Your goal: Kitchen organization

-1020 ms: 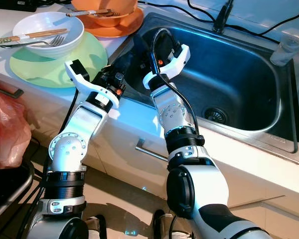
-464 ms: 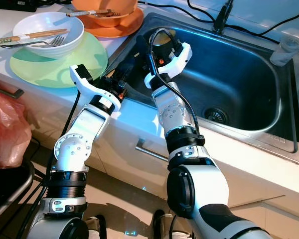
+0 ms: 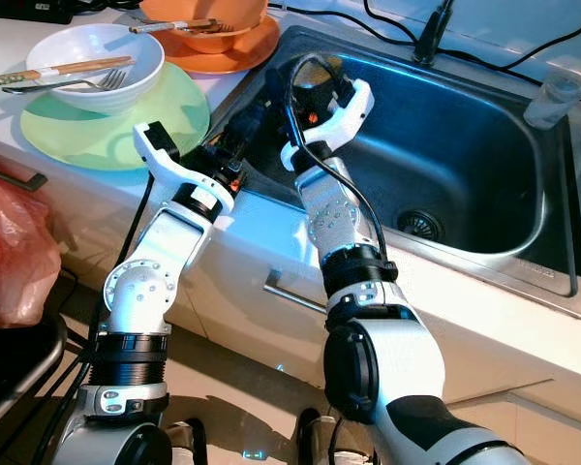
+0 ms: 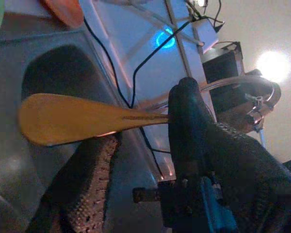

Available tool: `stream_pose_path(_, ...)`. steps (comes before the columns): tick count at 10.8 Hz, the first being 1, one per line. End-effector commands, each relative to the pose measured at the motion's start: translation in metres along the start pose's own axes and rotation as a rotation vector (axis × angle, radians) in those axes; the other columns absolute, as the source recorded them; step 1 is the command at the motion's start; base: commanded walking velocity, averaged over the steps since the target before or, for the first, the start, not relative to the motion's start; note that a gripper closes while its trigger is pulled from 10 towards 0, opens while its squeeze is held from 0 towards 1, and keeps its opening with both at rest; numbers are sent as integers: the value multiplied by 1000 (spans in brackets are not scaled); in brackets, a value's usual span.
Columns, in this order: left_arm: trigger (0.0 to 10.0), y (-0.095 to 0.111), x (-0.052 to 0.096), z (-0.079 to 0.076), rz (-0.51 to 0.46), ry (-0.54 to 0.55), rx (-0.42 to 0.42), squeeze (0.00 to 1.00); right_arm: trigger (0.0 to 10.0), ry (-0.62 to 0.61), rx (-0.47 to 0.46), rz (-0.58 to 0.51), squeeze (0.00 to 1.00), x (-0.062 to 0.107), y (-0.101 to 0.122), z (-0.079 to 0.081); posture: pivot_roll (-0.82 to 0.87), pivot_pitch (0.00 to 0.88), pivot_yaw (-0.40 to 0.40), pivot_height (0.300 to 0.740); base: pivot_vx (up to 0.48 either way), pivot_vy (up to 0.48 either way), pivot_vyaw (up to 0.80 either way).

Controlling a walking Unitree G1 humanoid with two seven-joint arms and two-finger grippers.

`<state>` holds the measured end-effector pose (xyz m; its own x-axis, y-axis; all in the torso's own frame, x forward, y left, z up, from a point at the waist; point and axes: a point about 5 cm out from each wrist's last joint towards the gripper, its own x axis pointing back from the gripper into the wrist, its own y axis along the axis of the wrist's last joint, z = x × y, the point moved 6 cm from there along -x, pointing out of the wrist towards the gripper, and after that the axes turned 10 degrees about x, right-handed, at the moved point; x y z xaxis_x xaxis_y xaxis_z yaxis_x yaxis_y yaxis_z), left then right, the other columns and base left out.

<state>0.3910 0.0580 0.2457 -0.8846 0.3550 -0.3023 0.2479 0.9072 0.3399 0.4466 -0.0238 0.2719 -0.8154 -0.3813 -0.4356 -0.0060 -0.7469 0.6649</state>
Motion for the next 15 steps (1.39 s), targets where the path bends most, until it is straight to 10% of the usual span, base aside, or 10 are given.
stream_pose_path(1,10000,-5,-2,-8,4,-24,9,1000,0,-11,22,-20,0,-2,9,-2,49,156,-98,740,0,0,0)
stream_pose_path(6,10000,-2,3,-6,22,-14,-54,1000,0,-41,57,-62,0,-2,25,-11,63,138,-86,740,0,0,0)
stream_pose_path(10,10000,-1,23,6,89,-18,-528,1000,0,-102,228,-99,0,6,55,-33,61,140,-95,740,0,0,0)
stream_pose_path(13,10000,-6,17,-1,129,-70,-640,1000,0,-165,418,-101,0,19,70,-51,42,154,-80,740,0,0,0)
stream_pose_path(14,10000,-15,11,-1,184,-104,-689,0,0,-216,481,-73,0,28,69,-65,28,167,-72,740,0,0,0)
stream_pose_path(15,10000,-25,7,1,246,-130,-727,0,0,-248,530,-48,0,38,65,-75,19,174,-64,740,0,0,0)
